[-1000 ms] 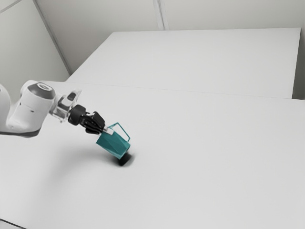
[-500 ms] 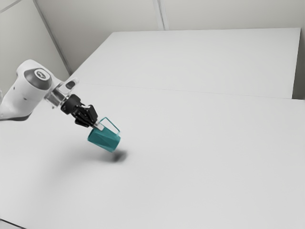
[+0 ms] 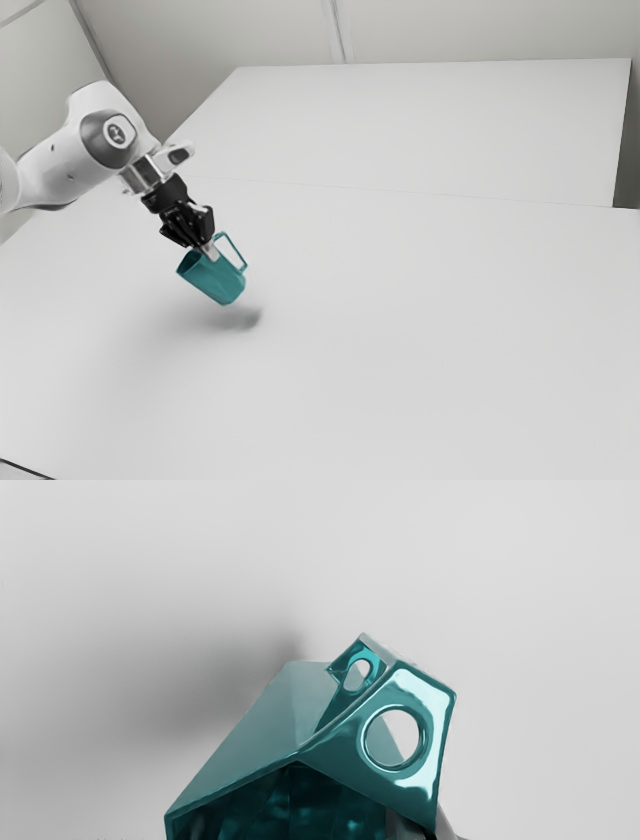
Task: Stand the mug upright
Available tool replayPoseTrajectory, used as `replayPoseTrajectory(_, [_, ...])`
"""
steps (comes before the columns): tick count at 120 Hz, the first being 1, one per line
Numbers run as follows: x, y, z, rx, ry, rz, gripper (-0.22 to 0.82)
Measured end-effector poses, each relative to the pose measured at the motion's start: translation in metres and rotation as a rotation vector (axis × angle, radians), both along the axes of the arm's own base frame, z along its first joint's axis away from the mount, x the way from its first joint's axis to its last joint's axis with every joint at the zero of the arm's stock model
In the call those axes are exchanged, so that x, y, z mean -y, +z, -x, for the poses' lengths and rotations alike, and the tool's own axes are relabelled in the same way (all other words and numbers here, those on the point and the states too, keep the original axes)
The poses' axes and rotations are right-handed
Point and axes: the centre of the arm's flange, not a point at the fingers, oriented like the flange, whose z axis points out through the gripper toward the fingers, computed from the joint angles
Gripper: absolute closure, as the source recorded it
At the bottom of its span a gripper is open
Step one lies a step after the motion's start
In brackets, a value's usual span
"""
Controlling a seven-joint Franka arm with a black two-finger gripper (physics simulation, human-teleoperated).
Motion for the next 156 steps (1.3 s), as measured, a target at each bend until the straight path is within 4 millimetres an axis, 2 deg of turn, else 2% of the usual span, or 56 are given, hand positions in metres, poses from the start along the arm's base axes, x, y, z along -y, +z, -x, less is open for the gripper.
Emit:
replayPoseTrajectory(16, [0.003,-0.004,-0.004,-0.017,0.002,-0.112,0.79])
replayPoseTrajectory(29, [0.009,0.009,-0.013,0.005,-0.004,-0.207,0.79])
replayPoseTrajectory(39, [0.022,0.012,-0.018,0.01,-0.014,-0.262,0.79])
replayPoseTrajectory(59, [0.041,-0.007,-0.03,-0.025,-0.002,-0.34,0.79])
replayPoseTrajectory(74, [0.042,-0.017,-0.035,-0.032,0.021,-0.402,0.79])
replayPoseTrajectory(90, [0.043,-0.016,-0.04,-0.022,0.051,-0.449,0.79])
replayPoseTrajectory(120, [0.045,-0.027,-0.051,-0.034,0.106,-0.487,0.79])
replayPoseTrajectory(156, [0.049,-0.051,-0.057,-0.066,0.146,-0.508,0.79])
